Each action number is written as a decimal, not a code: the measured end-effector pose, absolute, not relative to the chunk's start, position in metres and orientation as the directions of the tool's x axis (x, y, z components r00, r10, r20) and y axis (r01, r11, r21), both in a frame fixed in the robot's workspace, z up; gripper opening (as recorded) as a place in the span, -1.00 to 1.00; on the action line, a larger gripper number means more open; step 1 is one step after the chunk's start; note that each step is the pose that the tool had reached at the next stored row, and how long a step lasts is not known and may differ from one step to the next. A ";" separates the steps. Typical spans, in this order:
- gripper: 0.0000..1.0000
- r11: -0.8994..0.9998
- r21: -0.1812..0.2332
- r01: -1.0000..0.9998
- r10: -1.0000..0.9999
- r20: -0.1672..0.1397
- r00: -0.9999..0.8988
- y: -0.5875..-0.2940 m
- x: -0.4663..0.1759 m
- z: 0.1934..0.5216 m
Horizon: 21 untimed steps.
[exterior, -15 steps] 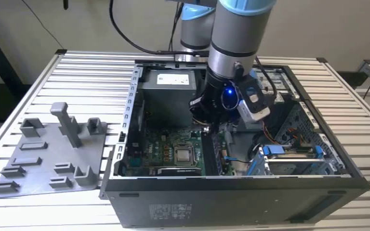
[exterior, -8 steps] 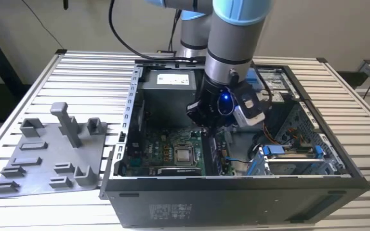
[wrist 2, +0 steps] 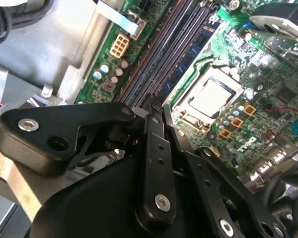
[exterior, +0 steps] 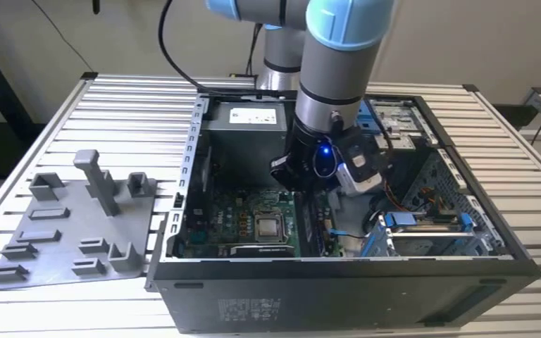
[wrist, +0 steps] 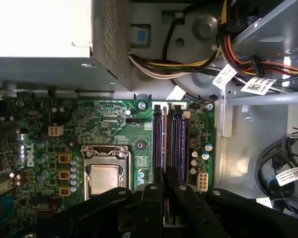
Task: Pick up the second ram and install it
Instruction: 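Insert the second ram into the second slot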
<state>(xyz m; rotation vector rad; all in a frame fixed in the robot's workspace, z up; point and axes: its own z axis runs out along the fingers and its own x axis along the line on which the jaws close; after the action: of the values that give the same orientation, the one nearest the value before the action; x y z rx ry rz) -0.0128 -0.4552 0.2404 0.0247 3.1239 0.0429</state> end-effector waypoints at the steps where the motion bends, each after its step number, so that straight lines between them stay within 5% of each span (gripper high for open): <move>1: -0.72 0.999 0.028 0.018 0.019 -0.017 -1.000 -0.456 -0.013 0.239; 21: -0.72 0.997 0.041 0.058 0.058 0.004 -0.998 -0.468 -0.014 0.229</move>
<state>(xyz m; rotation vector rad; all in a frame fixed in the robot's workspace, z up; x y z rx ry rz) -0.0138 -0.4683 0.2290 0.0916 3.1428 0.0647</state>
